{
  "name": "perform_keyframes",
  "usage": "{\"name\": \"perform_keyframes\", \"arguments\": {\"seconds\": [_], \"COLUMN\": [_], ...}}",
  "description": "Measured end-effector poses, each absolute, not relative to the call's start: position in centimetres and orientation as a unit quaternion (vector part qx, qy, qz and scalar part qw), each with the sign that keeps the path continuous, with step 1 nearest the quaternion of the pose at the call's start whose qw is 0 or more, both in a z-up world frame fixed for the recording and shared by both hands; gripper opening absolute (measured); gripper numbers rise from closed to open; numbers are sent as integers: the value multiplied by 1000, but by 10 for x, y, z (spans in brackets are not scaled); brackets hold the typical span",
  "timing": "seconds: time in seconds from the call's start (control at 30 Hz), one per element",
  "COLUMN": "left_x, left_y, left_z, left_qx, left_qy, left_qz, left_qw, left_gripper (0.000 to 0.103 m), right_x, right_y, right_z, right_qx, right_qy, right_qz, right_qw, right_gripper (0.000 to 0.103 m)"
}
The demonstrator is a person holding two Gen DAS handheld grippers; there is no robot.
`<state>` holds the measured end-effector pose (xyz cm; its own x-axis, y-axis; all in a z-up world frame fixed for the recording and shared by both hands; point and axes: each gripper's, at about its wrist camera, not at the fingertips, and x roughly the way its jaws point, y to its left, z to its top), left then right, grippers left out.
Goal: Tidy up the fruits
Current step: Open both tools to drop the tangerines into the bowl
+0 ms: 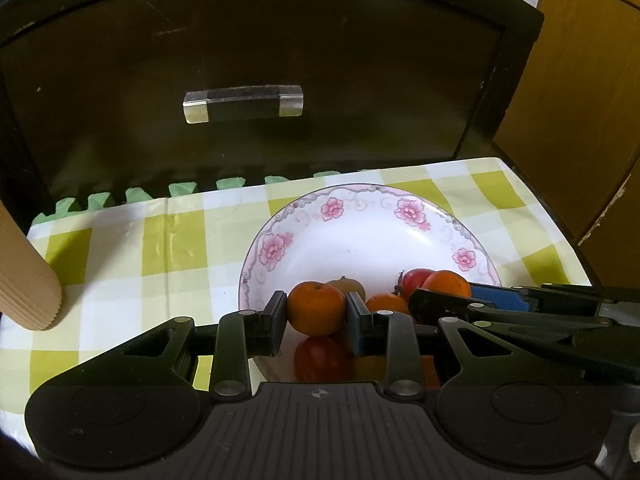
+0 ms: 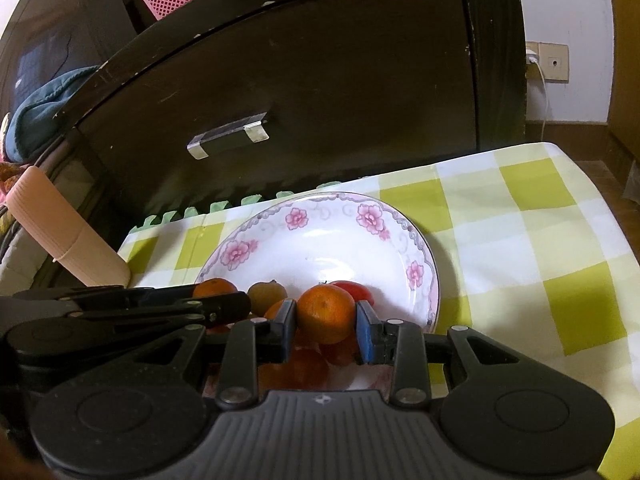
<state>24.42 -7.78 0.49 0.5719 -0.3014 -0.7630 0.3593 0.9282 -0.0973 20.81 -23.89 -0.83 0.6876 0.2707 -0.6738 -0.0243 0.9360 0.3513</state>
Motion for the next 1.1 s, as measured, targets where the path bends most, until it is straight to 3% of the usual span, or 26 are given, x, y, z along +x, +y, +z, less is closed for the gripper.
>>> {"name": "perform_keyframes", "arguments": {"seconds": [1.1], "left_x": [226], "left_y": [-59], "left_z": [25], "left_qx": [36], "left_qy": [409], "left_qz": [-164], "left_qw": [897], "left_gripper": [77], "right_x": [196], "right_y": [-243], "right_z": [6], "right_qx": [167], "right_qy": [371], "right_qz": [69], "right_qw": [911], "right_gripper": [42]}}
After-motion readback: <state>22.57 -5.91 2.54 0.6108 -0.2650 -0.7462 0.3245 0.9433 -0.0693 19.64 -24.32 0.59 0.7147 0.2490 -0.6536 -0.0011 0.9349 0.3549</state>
